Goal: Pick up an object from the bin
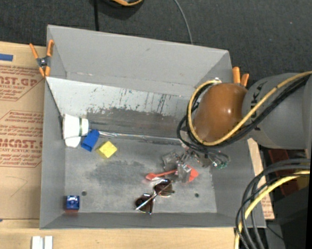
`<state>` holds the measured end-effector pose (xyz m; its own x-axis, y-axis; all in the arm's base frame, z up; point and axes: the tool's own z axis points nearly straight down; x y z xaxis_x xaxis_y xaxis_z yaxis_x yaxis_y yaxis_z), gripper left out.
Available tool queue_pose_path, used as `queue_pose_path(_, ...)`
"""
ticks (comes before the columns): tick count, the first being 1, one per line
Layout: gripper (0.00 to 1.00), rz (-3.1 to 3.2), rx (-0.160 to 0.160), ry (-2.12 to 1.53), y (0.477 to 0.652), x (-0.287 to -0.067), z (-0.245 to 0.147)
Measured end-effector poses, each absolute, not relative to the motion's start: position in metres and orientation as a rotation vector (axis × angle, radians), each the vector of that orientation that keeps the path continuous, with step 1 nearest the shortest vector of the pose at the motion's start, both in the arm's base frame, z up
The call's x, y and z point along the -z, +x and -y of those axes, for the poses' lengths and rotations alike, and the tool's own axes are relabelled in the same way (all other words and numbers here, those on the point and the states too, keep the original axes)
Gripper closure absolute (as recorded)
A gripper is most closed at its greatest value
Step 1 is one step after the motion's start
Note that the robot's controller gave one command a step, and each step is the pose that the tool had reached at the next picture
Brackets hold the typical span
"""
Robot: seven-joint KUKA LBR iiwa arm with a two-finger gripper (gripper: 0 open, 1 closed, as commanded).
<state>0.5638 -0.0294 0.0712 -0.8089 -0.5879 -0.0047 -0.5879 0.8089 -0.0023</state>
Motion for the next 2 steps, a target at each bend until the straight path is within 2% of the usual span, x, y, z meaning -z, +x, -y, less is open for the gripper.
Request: queue_pose_path(2, 1.0, -2.988, -0.003, -0.97, 0.562, -0.088, 0.029)
